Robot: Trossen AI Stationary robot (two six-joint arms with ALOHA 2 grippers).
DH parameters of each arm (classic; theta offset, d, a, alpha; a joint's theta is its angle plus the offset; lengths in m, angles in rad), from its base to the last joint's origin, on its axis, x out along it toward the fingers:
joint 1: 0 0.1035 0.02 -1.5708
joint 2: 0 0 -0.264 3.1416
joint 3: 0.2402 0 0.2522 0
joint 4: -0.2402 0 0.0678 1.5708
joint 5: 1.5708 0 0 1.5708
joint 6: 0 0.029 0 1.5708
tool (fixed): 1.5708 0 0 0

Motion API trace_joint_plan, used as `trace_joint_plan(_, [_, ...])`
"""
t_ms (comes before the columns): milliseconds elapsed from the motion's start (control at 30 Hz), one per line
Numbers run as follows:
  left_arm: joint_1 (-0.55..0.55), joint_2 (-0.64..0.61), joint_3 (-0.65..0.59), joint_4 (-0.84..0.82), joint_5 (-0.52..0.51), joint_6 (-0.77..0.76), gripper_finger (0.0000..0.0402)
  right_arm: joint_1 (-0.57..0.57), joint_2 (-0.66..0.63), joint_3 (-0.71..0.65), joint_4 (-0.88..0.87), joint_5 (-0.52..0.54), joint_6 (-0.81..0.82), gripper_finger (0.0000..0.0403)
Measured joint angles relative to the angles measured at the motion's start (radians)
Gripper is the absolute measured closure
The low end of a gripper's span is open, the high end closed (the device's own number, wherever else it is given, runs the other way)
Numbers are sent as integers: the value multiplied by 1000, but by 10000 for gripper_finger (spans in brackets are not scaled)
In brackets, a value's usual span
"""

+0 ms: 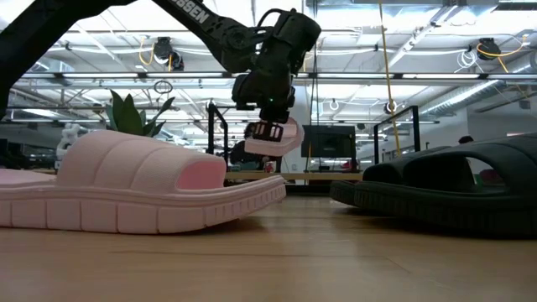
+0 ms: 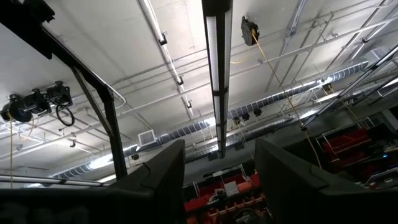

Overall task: Pick and place slides into the shelf
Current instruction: Put the top pink slide on the shelf

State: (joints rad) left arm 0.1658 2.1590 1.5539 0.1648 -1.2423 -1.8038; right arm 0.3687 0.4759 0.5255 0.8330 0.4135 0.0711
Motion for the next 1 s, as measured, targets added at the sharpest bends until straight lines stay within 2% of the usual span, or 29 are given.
trace_joint_plan(733, [-11, 0, 0, 28, 8, 47, 338, 0, 0, 0, -23, -1, 29, 218])
trace_joint_plan(833, [-19, 0, 0, 28, -20, 22, 338, 0, 0, 0, -23, -7, 52, 218])
trace_joint_plan(1000, [-30, 0, 0, 28, -97, 21, 338, 0, -3, 0, -24, -85, 52, 218])
